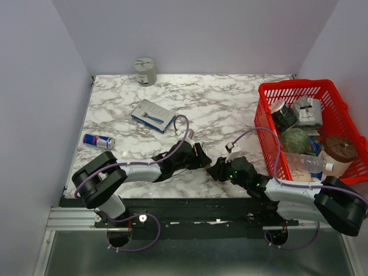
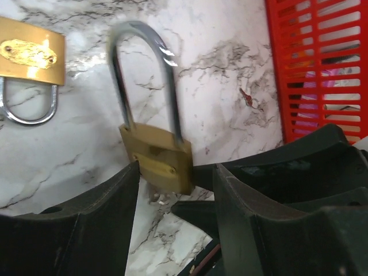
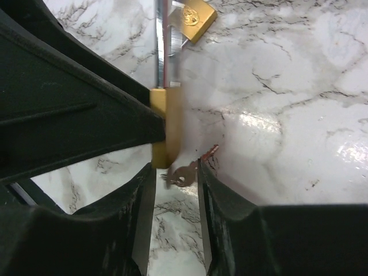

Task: Unlock with the key

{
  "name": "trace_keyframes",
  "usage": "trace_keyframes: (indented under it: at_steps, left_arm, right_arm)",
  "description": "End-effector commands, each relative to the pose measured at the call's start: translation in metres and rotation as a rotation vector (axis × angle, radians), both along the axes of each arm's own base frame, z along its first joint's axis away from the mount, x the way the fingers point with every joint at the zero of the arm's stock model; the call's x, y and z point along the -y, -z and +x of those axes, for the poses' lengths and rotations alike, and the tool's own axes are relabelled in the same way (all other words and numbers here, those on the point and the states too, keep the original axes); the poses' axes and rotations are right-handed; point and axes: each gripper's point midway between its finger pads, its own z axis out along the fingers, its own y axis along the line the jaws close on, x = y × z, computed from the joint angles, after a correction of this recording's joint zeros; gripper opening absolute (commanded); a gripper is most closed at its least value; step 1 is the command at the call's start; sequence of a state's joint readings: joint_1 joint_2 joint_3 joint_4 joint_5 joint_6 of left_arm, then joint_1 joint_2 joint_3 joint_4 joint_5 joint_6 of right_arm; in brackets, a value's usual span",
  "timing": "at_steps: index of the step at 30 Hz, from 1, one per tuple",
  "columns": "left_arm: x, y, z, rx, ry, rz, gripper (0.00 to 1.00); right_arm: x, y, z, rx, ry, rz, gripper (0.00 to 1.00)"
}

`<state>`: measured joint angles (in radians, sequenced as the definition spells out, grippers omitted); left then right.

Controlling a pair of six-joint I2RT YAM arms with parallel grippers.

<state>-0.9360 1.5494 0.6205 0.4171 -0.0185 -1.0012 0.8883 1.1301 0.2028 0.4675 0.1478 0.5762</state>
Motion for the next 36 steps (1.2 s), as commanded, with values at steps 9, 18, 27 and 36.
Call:
trace_keyframes:
  at_steps: [9, 18, 27, 36]
  left_arm:
    - [0.012, -0.021, -0.005, 0.030, 0.044, -0.067, 0.00]
    - [-0.003, -0.036, -0.001, 0.151, 0.067, 0.024, 0.30]
    - [-0.062, -0.076, 0.009, 0.293, 0.008, 0.146, 0.96]
    - [-0.139, -0.108, 0.027, 0.173, -0.096, 0.166, 0.99]
  right_arm:
    - [-0.011, -0.013, 0.005, 0.029, 0.062, 0.039, 0.52]
    - [0.023, -0.038, 0.017, 0.079, 0.202, -0.033, 0.76]
    - [0.048, -0.046, 0.036, 0.016, 0.109, -0.241, 0.87]
    - [0.036, -0.025, 0.058, -0.089, -0.010, -0.409, 0.89]
